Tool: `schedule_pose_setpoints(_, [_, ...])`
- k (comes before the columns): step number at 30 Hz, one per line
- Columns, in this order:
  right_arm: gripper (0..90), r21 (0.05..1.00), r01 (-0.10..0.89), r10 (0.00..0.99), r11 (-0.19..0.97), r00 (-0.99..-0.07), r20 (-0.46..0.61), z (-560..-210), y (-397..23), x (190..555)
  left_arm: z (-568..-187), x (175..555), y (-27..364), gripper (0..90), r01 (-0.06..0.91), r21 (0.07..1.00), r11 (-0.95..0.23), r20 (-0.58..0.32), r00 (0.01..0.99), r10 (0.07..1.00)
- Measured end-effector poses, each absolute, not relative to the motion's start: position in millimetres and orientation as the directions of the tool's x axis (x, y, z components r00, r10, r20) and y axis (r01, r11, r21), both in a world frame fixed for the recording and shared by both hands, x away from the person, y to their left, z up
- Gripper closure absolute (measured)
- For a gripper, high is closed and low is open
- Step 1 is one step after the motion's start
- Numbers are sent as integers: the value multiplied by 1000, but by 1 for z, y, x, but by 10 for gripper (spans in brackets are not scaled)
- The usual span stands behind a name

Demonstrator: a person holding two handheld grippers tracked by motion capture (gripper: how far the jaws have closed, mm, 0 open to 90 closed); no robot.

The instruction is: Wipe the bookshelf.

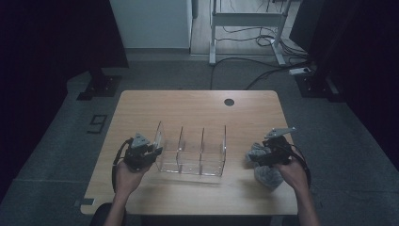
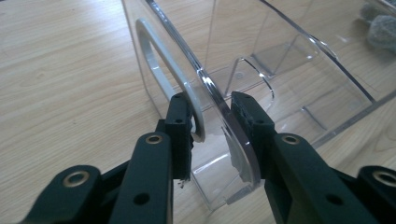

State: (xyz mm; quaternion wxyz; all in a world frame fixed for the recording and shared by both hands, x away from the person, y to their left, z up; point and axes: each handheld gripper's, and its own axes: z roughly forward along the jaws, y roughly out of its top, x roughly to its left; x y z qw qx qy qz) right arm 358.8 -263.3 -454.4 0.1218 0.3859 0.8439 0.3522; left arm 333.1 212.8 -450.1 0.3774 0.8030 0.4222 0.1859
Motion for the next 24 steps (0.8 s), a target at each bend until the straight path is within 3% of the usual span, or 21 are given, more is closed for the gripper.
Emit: schedule_pose_setpoints(24, [133,559,699,823,446,-566,50,-497,-280,368,-450,349,232,796,527,767,-366,-2,572,820])
